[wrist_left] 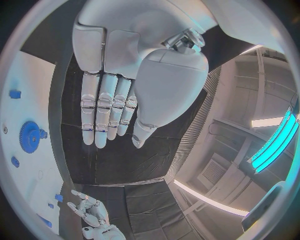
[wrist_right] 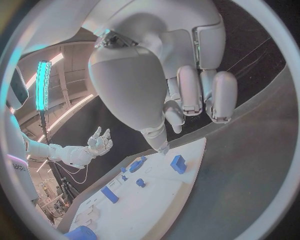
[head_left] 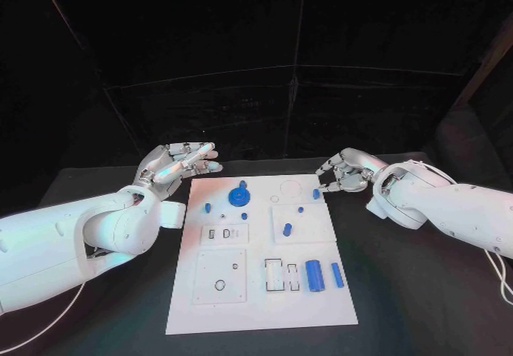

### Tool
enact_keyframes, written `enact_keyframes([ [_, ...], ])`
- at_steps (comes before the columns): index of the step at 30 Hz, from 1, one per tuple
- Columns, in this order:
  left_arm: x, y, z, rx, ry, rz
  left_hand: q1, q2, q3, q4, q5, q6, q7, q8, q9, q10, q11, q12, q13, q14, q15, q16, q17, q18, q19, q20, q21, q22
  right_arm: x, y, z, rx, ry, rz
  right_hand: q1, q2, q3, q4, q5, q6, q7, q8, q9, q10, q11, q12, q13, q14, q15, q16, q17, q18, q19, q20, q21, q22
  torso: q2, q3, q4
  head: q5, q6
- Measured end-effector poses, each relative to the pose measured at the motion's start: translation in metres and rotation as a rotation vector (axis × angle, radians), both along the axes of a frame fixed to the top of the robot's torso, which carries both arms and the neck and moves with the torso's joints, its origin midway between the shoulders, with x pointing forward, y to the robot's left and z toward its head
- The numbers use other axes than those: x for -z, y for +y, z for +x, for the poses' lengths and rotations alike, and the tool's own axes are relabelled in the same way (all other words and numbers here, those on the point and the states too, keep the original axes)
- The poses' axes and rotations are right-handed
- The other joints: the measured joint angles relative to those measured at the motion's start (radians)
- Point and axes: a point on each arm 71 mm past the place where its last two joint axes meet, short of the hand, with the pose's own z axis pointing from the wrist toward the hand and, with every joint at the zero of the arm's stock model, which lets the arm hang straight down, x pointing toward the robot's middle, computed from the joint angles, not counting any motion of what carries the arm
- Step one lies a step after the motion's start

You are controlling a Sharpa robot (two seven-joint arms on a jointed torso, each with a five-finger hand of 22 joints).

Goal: Assemble the parts on the task board

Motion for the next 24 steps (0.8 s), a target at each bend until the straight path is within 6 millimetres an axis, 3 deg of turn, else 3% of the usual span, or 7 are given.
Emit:
enact_keyframes([
  [24, 0.002, 0.001, 0.001, -0.004, 0.002, 0.002, 0.0, 0.0, 0.0, 0.0, 0.0, 0.0, 0.0, 0.0, 0.0, 0.0, 0.0, 0.0, 0.0, 0.0, 0.0, 0.0, 0.0, 0.0, 0.0, 0.0, 0.0, 0.0, 0.015, 0.007, 0.0, -0.029, 0.062, -0.055, 0.0, 0.0, -0.005, 0.0, 0.005, 0.004, -0.004, 0.0, 0.002, 0.0, 0.0, 0.004, 0.007, 0.0, 0.0, 0.004, 0.0, 0.0, 0.0, 0.0, 0.0, 0.005, -0.001, -0.0015, 0.0016, -0.001, -0.005],
])
